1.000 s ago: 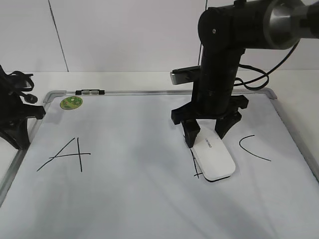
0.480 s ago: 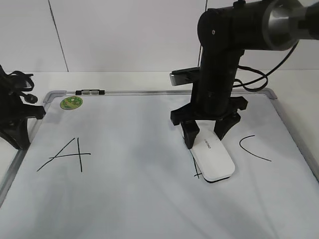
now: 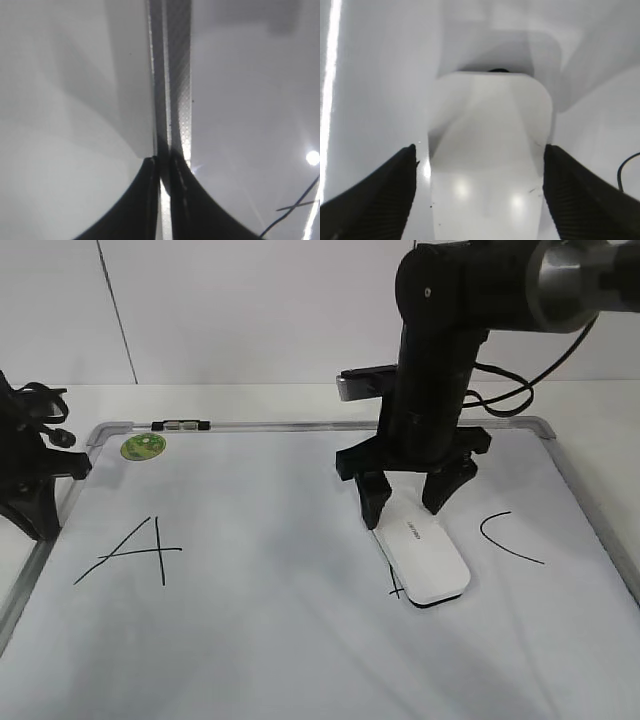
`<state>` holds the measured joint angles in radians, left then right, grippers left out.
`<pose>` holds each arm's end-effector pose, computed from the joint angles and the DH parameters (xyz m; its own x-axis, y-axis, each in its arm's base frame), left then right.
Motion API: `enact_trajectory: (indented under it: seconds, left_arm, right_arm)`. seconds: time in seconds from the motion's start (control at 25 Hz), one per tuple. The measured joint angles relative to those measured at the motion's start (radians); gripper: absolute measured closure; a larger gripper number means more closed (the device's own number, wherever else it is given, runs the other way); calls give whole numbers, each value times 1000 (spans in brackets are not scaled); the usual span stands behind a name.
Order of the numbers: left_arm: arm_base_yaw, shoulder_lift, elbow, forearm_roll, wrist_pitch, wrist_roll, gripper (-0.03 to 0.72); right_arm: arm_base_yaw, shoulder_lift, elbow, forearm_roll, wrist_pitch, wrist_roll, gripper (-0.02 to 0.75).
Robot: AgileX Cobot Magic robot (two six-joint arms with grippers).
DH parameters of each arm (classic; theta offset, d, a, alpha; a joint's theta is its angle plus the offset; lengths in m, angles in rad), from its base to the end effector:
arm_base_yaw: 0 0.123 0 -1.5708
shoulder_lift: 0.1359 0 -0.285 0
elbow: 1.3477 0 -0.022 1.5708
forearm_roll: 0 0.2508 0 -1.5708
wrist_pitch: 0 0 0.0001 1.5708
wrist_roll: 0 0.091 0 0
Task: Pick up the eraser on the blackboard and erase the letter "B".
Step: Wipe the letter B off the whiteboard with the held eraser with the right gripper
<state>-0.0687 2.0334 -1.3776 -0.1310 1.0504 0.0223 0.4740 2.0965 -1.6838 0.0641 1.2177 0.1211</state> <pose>0.3780 -0.0364 0.1516 -0.9985 0.0258 0.0493 0.0202 0.9936 -0.1112 0.3732 0.1976 0.1977 -0.9456 -0.3249 -0.0194 -0.3254 0.9434 0.0635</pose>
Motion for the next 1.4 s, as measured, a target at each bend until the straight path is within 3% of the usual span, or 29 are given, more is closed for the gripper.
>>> enact_trajectory:
  seconds: [0.68, 0.96, 1.16, 1.4]
  left_arm:
    - [0, 0, -2, 0, 0, 0, 669]
    - [0, 0, -2, 0, 2, 0, 669]
    - [0, 0, -2, 0, 2, 0, 669]
    - [0, 0, -2, -2, 5, 0, 669]
  right_arm:
    - [0, -134, 5, 37, 2, 2, 148]
    - [0, -245, 180, -12, 2, 2, 148]
    - [0, -341, 324, 10, -136, -25, 148]
    - [0, -349, 343, 10, -193, -45, 148]
